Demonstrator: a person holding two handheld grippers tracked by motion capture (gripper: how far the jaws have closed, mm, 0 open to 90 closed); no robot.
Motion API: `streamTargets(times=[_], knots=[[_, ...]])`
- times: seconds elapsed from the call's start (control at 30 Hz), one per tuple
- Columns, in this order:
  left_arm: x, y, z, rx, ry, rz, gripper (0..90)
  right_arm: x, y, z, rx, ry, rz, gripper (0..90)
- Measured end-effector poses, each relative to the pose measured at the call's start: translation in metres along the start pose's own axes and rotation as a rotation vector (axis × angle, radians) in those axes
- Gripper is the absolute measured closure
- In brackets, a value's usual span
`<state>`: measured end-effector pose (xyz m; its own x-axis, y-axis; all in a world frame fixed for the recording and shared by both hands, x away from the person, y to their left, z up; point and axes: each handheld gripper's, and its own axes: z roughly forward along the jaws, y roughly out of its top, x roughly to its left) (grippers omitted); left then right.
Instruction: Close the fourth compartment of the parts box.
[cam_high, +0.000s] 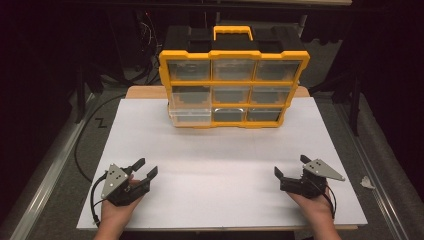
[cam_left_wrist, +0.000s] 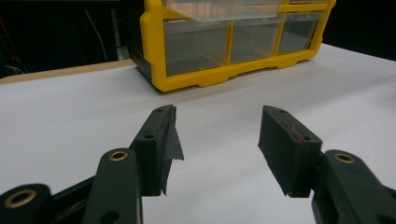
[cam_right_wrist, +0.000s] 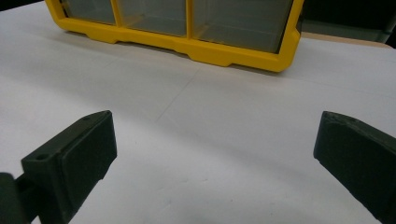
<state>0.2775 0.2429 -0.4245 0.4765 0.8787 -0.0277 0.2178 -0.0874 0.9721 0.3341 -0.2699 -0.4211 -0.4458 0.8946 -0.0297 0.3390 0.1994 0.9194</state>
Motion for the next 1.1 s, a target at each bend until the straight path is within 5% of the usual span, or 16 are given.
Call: streamTargets(times=[0.67, 1.1], knots=[[-0.0002, 0.0004, -0.0001, 0.016, -0.007, 0.005, 79.7, 0.0007, 0.0008, 0.0013, 0.001, 0.010, 0.001, 0.7], [0.0009, 0.0006, -0.0011, 0.004, -0.011, -0.007, 89.8, 0.0015, 0.0013, 0.0023, 0.010, 0.007, -0.006, 0.9]])
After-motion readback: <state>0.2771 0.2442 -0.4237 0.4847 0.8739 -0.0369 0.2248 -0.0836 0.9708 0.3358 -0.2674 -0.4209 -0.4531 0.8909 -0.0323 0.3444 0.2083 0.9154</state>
